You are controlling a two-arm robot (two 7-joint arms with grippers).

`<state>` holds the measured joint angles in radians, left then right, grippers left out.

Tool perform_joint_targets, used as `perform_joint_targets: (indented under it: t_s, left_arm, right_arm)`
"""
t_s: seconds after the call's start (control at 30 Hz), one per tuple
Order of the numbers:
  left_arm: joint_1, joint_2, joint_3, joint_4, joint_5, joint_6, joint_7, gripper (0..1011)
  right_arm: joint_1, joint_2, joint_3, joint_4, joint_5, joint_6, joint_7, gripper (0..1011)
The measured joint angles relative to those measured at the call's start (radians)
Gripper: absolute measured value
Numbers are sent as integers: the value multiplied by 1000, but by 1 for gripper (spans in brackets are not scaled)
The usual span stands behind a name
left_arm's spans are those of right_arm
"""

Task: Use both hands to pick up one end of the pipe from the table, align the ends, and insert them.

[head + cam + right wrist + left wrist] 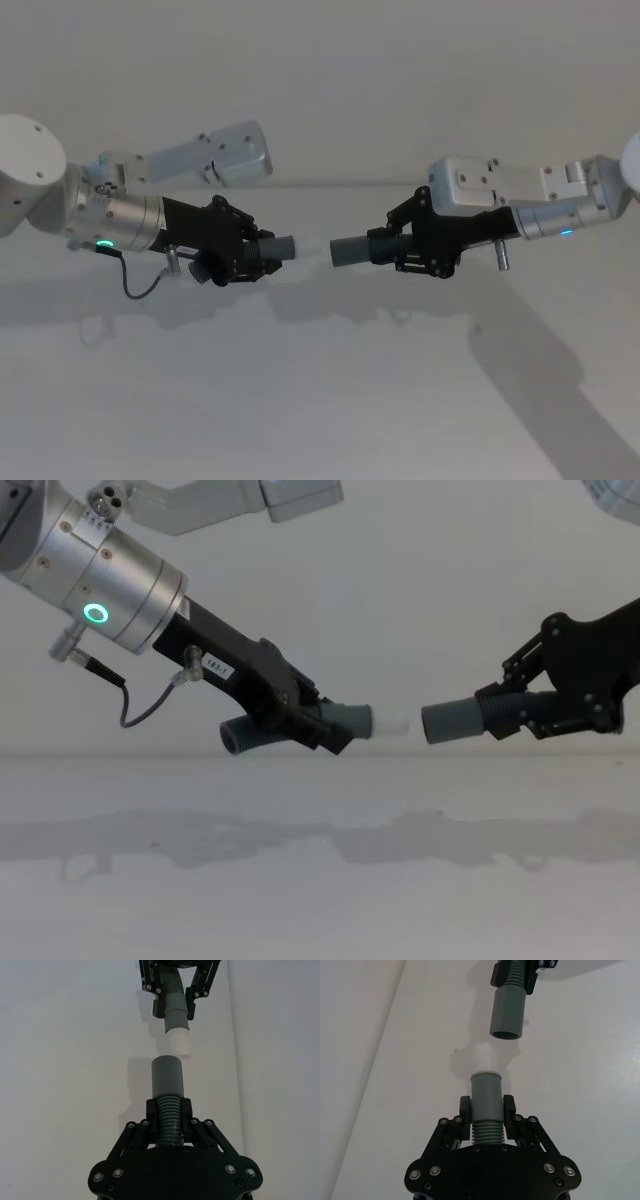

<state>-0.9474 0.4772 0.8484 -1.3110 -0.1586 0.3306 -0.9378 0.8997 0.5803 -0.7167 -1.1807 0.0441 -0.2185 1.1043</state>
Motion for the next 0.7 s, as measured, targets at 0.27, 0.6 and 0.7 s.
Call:
perform_joint_targets:
  t_s: [0.27,0.6,0.7]
  left_arm:
    - [0,0,0,0,0,0,0,344]
    - [0,0,0,0,0,0,0,344]
    - [0,0,0,0,0,0,0,344]
  right_arm:
    - [7,-6,-8,17,5,-14,0,241]
    - [15,-9,-16,30,10,-26,0,240]
    - [17,-9,-18,35,12,-29,0,241]
